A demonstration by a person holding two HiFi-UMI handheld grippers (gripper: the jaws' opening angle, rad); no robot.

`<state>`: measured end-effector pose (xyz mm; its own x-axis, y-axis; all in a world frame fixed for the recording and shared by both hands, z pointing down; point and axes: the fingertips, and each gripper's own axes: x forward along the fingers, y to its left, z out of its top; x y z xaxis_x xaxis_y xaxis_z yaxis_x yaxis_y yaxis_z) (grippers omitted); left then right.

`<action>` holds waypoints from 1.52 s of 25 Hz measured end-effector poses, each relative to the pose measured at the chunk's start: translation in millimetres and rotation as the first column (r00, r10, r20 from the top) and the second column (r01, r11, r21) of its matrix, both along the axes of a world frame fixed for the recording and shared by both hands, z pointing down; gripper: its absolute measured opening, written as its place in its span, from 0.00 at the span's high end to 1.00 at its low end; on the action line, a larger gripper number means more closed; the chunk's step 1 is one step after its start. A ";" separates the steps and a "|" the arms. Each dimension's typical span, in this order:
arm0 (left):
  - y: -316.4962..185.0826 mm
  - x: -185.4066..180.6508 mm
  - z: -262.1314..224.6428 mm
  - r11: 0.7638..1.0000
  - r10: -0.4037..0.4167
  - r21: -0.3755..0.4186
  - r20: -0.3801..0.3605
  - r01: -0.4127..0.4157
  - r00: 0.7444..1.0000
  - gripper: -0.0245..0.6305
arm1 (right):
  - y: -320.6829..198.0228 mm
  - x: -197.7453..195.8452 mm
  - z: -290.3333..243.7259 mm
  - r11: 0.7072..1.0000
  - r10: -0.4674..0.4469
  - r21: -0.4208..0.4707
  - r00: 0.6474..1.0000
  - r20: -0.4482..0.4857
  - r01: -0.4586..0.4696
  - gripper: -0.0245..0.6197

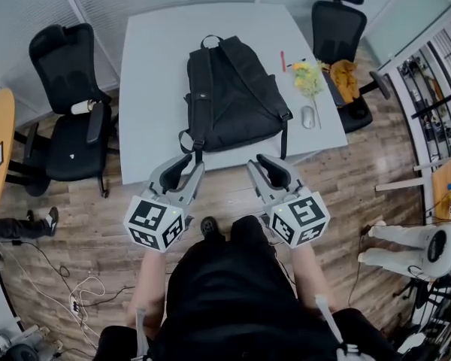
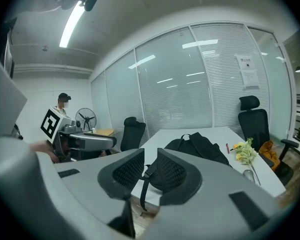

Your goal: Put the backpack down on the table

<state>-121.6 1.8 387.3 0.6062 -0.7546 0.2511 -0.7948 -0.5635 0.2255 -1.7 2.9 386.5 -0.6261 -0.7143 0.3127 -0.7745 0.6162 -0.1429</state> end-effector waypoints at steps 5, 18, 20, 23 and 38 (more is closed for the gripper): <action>-1.4 2.0 -3.7 1.000 -0.021 0.008 0.005 0.021 1.000 0.87 | -2.5 2.9 -7.0 1.000 -0.003 0.007 1.000 0.007 0.003 0.87; -1.1 2.6 -9.1 0.999 -0.047 0.020 0.020 0.047 0.999 0.95 | 2.8 5.3 -10.5 0.999 -0.044 0.011 0.998 0.036 0.043 0.95; 0.3 2.5 -9.6 0.999 -0.050 0.024 0.023 0.049 0.998 0.96 | 5.0 5.0 -10.4 0.999 -0.050 0.010 0.998 0.040 0.050 0.95; 2.9 1.7 -9.5 0.999 -0.048 0.026 0.034 0.047 0.998 0.96 | 8.3 2.8 -8.7 0.998 -0.061 0.007 0.997 0.040 0.061 0.95; 16.5 -0.2 -9.5 0.999 -0.036 0.027 0.044 0.034 0.998 0.96 | 20.5 -7.1 -9.9 0.997 -0.079 0.020 0.996 0.037 0.079 0.95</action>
<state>-121.8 18.3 377.8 0.5682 -0.7819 0.2566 -0.8229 -0.5405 0.1751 -8.8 23.4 376.6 -0.6919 -0.6677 0.2747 -0.7176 0.6781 -0.1591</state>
